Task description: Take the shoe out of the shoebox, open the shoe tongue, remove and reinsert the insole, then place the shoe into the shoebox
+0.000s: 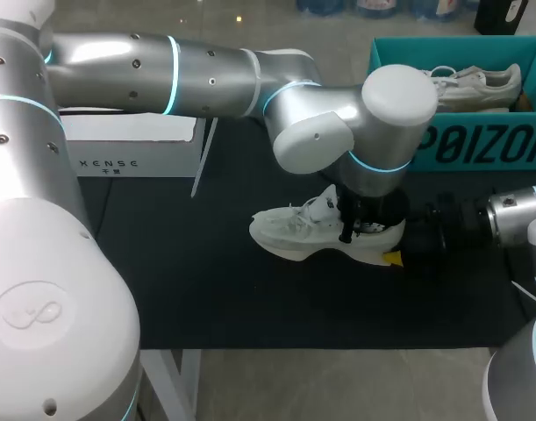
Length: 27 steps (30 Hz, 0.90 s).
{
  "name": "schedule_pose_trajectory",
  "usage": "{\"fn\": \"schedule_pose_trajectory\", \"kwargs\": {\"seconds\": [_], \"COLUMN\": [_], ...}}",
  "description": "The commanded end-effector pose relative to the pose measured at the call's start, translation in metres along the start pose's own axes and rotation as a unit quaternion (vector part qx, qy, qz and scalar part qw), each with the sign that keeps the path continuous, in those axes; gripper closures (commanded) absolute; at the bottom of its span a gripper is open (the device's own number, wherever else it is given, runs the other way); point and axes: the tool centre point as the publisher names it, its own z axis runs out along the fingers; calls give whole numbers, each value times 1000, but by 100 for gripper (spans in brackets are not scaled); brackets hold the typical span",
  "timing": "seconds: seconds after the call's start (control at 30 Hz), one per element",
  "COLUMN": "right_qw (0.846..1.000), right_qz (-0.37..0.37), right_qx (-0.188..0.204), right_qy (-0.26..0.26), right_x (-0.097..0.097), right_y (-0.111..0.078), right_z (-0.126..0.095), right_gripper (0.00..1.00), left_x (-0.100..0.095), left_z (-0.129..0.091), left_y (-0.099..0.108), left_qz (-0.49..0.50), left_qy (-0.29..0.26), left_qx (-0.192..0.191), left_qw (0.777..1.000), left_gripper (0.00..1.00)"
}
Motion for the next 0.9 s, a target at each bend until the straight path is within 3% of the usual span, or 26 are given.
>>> {"fn": "schedule_pose_trajectory", "kwargs": {"seconds": [0.03,0.73,0.9], "right_qw": [1000,1000,1000], "right_qz": [0,0,0], "right_qx": [1,1,1], "right_qy": [1,1,1], "right_x": [0,0,0], "right_y": [-5,-5,-5], "right_z": [5,5,5], "right_gripper": [100,100,100], "left_x": [5,11,14], "left_z": [-17,-72,-85], "left_y": [7,32,30], "left_qz": [-1,-51,-56], "left_qy": [-20,-84,-96], "left_qx": [9,14,26], "left_qw": [1000,995,993], "left_gripper": [100,100,100]}}
